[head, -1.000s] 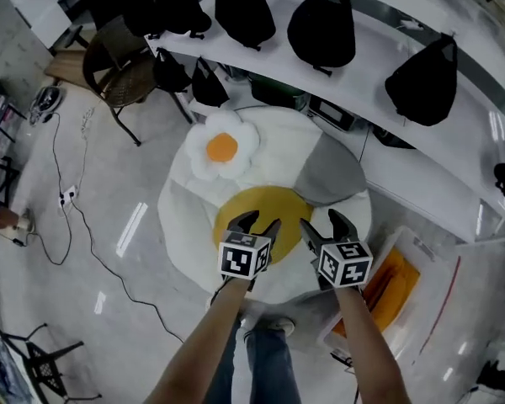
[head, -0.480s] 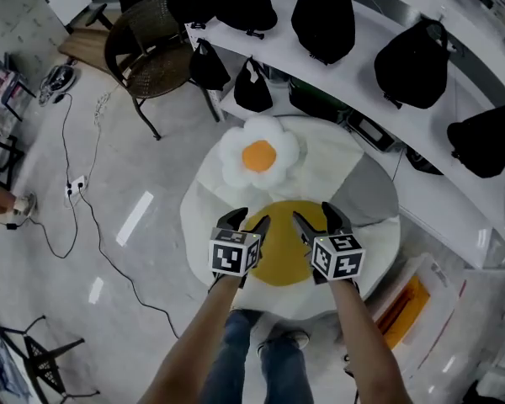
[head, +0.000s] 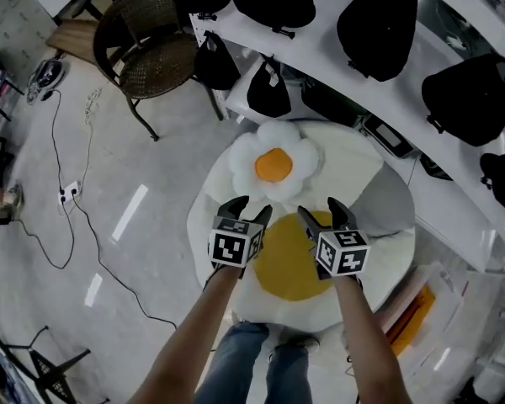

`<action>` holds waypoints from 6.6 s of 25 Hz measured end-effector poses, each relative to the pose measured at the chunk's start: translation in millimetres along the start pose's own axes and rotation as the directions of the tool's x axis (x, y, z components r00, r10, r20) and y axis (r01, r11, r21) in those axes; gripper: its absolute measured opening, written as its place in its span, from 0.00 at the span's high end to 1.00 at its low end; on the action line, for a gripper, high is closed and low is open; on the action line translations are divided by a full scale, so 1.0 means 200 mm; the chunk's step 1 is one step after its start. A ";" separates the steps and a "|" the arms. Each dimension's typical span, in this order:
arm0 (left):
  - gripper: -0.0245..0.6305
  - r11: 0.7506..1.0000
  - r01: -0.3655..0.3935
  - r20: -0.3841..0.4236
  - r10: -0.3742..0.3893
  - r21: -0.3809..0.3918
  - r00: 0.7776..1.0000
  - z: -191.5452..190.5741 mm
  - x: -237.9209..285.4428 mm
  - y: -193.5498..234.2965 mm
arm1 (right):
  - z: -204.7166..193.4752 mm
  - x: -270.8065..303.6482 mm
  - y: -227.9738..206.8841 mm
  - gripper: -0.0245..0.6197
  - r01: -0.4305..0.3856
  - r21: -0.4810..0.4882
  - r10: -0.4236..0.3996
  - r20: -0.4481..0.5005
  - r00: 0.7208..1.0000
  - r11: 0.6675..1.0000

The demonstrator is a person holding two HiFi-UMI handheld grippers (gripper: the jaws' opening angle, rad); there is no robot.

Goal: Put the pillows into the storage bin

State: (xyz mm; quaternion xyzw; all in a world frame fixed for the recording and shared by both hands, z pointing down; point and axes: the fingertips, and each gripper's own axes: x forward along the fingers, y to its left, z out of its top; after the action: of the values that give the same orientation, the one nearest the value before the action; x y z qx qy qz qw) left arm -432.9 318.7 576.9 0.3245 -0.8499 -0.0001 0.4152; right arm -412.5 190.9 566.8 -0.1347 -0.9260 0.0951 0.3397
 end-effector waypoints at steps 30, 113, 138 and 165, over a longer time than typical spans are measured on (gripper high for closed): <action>0.58 0.976 -0.190 -0.020 0.193 0.105 0.981 -0.56 1.16 0.83 | -0.82 1.27 -0.55 0.46 -0.007 -0.051 0.000 -0.137 0.991 0.999; 0.60 0.011 0.744 -0.707 -0.304 0.668 0.639 -2.26 0.80 -3.76 | -3.24 -2.92 -1.40 0.42 0.707 0.706 -0.790 -0.414 0.452 0.034; 0.60 0.350 0.642 -0.272 -0.694 0.682 0.667 -0.41 -0.04 -3.71 | -1.19 -3.28 -1.32 0.44 0.648 0.652 -0.882 0.069 0.467 0.394; 0.92 0.825 0.150 0.455 -0.441 0.544 0.774 1.33 -1.64 -2.05 | 1.12 -2.90 -0.06 0.87 0.399 0.269 -0.476 0.600 0.642 0.877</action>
State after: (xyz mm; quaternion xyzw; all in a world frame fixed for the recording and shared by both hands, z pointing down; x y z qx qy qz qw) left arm -249.7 103.9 60.9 0.5355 -0.8419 0.0468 0.0471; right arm -136.7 -20.8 52.3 0.1540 -0.9826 0.1023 0.0166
